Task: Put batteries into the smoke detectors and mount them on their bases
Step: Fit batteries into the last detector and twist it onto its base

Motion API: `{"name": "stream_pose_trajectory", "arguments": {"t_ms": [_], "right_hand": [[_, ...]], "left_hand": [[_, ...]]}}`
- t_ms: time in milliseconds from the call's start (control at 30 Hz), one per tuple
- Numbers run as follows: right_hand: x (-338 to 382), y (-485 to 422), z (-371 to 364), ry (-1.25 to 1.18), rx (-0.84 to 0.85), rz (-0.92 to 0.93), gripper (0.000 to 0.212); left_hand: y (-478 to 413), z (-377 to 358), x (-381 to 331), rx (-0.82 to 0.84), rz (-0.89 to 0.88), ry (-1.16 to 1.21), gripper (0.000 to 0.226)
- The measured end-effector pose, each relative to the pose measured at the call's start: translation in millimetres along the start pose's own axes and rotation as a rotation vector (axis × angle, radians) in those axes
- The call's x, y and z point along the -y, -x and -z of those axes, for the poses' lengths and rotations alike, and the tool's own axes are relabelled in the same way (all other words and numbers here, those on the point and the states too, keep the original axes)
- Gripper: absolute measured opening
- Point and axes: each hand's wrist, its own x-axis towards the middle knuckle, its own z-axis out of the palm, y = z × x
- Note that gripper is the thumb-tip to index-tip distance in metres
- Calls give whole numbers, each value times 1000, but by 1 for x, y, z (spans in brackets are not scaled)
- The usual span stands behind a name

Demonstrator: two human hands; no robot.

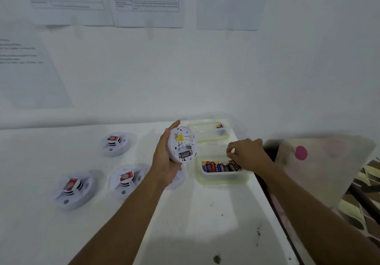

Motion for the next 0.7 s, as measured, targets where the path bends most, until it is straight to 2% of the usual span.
{"name": "stream_pose_trajectory", "arguments": {"t_ms": [67,200,367,533,700], "right_hand": [[-3,1,4,-158,-72,-3,13],[14,11,17,-656,-195,78,9],[68,29,13,-906,-199,85,11],[99,32,-3,-1083,-289,-124,12],[116,28,2,-1362,-193,-397,12]], "left_hand": [[0,-3,4,-7,-11,12,49],[1,-11,8,-10,-27,38,57],[0,-23,9,-9,-26,92,56],[-2,-28,7,-7,-57,112,48],[-5,-27,9,-26,-92,34,40]]}}
